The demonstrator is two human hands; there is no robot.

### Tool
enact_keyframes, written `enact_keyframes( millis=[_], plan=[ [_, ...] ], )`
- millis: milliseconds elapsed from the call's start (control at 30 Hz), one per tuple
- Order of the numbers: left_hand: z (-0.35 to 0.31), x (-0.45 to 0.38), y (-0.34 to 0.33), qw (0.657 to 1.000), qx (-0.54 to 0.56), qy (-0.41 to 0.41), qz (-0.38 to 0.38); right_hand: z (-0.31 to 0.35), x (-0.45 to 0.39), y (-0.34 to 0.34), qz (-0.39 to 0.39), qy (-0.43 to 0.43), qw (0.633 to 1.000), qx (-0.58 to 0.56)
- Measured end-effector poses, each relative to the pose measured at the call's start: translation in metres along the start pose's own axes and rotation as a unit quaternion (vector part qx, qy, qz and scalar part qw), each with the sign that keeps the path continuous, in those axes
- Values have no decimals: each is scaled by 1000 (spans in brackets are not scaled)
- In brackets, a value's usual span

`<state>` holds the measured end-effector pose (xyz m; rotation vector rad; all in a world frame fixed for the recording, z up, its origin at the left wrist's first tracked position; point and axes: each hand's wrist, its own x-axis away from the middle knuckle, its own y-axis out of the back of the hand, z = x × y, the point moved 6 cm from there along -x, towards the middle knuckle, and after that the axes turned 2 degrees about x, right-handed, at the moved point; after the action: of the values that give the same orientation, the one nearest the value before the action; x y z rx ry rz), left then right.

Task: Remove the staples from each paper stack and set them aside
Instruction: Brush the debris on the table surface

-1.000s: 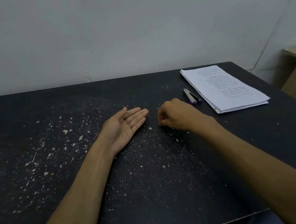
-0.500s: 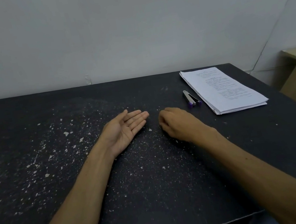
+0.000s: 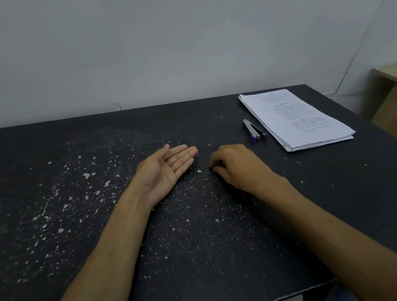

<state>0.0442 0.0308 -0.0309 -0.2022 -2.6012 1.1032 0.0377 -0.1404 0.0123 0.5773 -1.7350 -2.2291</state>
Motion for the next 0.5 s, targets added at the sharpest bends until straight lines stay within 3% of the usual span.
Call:
enact_keyframes(
  millis=[200, 500],
  plan=[
    [0, 1, -1, 1000, 4, 2, 0, 2, -13, 1, 42, 14, 998, 54],
    [0, 0, 0, 1000, 0, 3, -2, 18, -12, 0, 43, 81, 985, 144]
  ],
)
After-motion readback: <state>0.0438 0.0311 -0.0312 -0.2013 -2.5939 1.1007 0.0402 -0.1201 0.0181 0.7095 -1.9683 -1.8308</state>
